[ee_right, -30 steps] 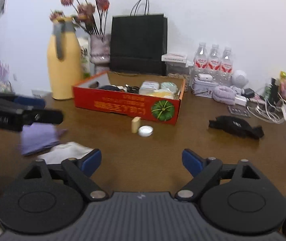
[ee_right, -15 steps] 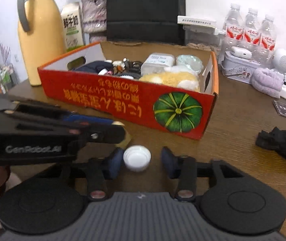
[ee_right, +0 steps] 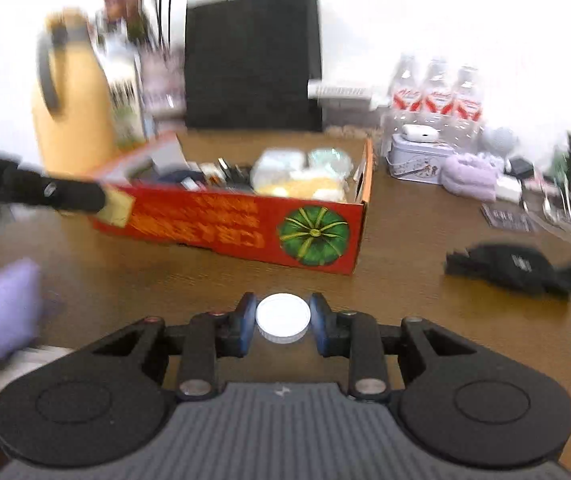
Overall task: Organize objects
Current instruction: 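Grasp the small beige block with the left tool while the right tool grasps the white round lid, then carry the beige block and white lid into the box and release, then withdraw both tools from the box toward the table, then grasp the white cloth with both tools from either side, then carry the white cloth into the box and open both tools, then withdraw both tools from the box toward the table, then grasp the purple cloth pouch with both tools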
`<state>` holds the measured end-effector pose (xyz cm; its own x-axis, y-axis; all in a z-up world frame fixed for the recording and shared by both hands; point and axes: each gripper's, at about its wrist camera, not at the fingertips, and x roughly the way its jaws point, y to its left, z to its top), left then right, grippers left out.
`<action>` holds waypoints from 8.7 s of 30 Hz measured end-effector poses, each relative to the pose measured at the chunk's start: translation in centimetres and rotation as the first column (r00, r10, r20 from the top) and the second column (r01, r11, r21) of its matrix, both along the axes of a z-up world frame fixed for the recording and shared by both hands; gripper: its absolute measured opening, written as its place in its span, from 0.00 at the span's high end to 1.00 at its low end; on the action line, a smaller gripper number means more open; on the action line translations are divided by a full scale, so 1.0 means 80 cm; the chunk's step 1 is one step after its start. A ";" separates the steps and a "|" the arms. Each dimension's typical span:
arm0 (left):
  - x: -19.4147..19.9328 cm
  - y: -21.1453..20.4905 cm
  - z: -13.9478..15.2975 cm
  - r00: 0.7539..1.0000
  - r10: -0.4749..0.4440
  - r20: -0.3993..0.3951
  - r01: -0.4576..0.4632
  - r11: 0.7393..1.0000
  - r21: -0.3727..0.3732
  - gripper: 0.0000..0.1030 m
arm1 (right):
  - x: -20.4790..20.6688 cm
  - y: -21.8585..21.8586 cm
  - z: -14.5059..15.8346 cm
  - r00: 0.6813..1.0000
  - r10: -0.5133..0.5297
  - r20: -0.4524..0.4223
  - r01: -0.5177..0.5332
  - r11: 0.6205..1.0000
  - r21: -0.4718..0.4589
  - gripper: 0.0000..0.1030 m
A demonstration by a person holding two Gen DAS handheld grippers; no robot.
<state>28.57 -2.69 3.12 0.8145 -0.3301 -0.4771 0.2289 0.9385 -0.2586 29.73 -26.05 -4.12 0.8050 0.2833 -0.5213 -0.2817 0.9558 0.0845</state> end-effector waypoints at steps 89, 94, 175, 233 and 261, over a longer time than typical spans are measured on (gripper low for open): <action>-0.249 0.065 -0.041 0.990 0.076 -0.121 -0.056 0.986 0.160 0.20 | -0.248 0.020 0.029 1.000 0.029 0.002 -0.028 0.998 -0.063 0.00; -0.250 0.057 -0.032 0.995 0.068 -0.067 -0.057 0.987 0.150 0.25 | -0.265 0.030 0.030 0.998 0.030 0.056 -0.026 0.997 -0.074 0.04; -0.148 -0.032 -0.102 0.985 -0.061 -0.163 0.099 0.968 0.231 0.61 | -0.166 0.082 -0.033 0.997 0.013 -0.076 -0.021 0.995 -0.100 0.95; 0.075 0.079 0.076 0.996 0.047 0.082 -0.057 0.990 0.126 0.16 | 0.080 0.086 0.151 0.978 0.041 0.206 -0.042 0.999 0.000 0.06; -0.043 0.182 -0.089 0.999 0.033 -0.016 -0.027 0.957 0.289 0.37 | -0.113 0.206 0.001 0.968 0.220 -0.121 -0.218 0.975 0.030 0.33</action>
<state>25.14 11.84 -4.00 0.8110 -0.1511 -0.5652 0.1968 0.9802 0.0205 20.68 -9.61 -4.06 0.6521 0.4552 -0.6063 -0.4706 0.8700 0.1470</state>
